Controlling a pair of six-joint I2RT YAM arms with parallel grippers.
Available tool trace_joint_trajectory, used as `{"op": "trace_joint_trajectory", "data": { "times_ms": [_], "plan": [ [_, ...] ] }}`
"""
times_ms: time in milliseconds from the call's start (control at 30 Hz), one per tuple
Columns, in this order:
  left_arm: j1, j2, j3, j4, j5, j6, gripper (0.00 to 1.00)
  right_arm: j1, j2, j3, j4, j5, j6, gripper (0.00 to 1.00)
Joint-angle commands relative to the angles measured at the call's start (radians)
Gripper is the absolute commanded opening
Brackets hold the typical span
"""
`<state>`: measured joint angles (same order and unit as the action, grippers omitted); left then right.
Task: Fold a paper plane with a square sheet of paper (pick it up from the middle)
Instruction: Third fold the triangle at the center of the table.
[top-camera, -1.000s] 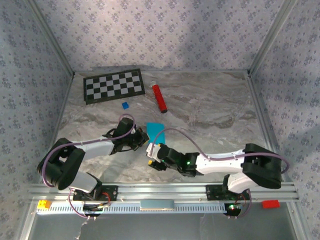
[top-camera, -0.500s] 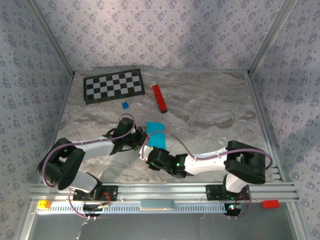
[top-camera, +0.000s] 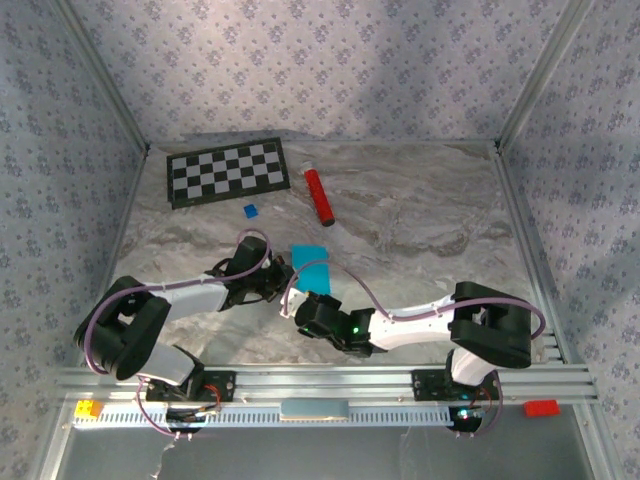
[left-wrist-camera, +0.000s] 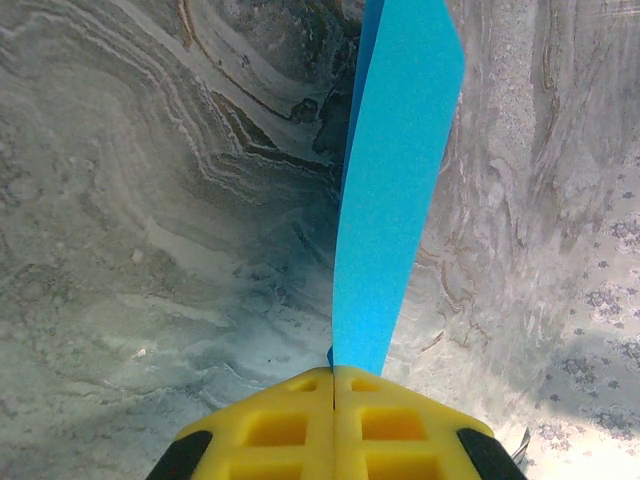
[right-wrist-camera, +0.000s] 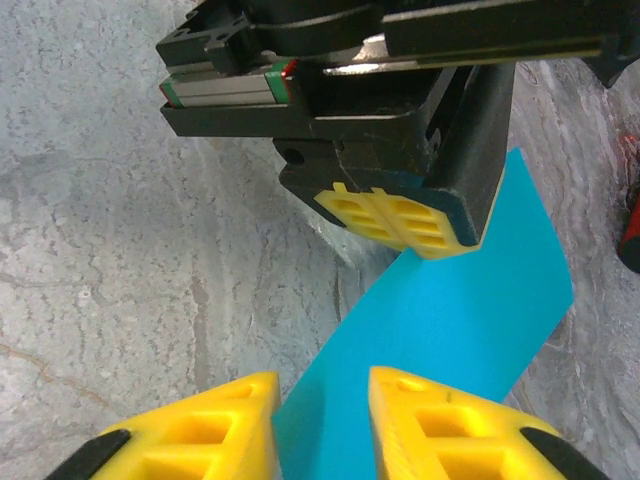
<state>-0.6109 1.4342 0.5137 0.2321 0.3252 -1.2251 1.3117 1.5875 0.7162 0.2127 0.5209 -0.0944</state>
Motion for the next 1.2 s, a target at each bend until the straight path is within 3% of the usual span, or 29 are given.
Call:
{"op": "trace_joint_trajectory", "data": {
  "times_ms": [0,500,600,667,767,900,1033,1167],
  "plan": [
    [-0.005,-0.026,-0.004,0.004,-0.009,-0.014,0.02,0.006,0.001,0.011,-0.007,0.021,0.017,0.26],
    [-0.003,-0.058,0.003,-0.046,-0.035,0.016,0.07,-0.013,-0.011,0.017,-0.029,-0.016,0.049,0.00],
    [0.003,-0.070,0.019,-0.086,-0.037,0.042,0.17,-0.032,-0.020,0.010,-0.029,-0.047,0.083,0.00],
    [0.006,-0.090,0.029,-0.141,-0.058,0.063,0.36,-0.046,-0.033,0.000,-0.023,-0.078,0.109,0.00],
    [0.017,-0.146,0.042,-0.228,-0.093,0.103,0.55,-0.081,-0.066,-0.012,-0.025,-0.168,0.174,0.00],
    [0.034,-0.222,0.075,-0.359,-0.128,0.179,0.60,-0.133,-0.097,-0.018,-0.037,-0.305,0.290,0.00],
    [0.056,-0.269,0.084,-0.396,-0.125,0.223,0.60,-0.230,-0.118,-0.010,-0.073,-0.530,0.416,0.00],
    [0.091,-0.273,0.096,-0.389,-0.095,0.237,0.53,-0.341,-0.118,-0.002,-0.087,-0.754,0.525,0.00]
  ]
}}
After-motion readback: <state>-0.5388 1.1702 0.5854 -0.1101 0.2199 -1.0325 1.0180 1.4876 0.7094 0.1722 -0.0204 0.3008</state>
